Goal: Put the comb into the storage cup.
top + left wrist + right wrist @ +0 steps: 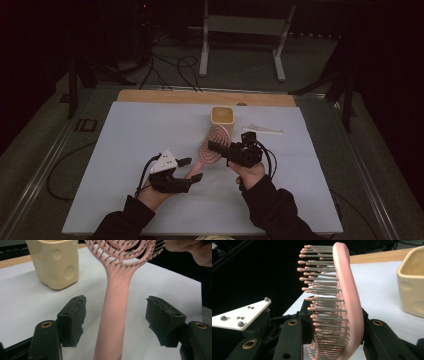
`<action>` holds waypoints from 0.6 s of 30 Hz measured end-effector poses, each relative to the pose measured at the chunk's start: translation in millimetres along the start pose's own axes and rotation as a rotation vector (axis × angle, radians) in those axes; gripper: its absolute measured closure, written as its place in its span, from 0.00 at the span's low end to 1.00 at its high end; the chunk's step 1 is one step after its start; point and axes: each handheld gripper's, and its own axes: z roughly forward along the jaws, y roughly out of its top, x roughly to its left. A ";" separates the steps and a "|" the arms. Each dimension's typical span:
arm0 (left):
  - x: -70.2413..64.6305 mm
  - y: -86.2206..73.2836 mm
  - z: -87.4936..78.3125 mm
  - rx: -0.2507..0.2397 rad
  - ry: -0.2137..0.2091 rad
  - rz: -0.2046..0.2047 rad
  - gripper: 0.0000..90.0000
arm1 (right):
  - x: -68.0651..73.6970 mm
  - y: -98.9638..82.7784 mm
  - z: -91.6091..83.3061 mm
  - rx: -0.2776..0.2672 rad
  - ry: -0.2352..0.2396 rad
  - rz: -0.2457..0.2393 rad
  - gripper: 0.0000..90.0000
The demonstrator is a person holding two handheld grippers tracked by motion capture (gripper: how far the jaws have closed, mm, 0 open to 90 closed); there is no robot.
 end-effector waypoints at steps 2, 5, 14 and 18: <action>1.1 0.3 0.3 0.016 -0.003 -0.005 0.27 | -0.3 1.7 -1.7 -0.008 0.001 -0.012 0.71; 4.3 0.9 -0.2 0.047 -0.069 -0.018 0.17 | 0.3 4.6 -4.5 -0.018 -0.011 -0.029 0.71; 10.4 -1.0 -4.0 0.071 -0.098 -0.013 0.00 | 0.2 11.9 -9.3 -0.030 -0.029 -0.065 0.71; 12.8 -1.5 -9.1 0.077 -0.106 -0.006 0.00 | 0.3 16.7 -13.1 -0.043 -0.035 -0.078 0.71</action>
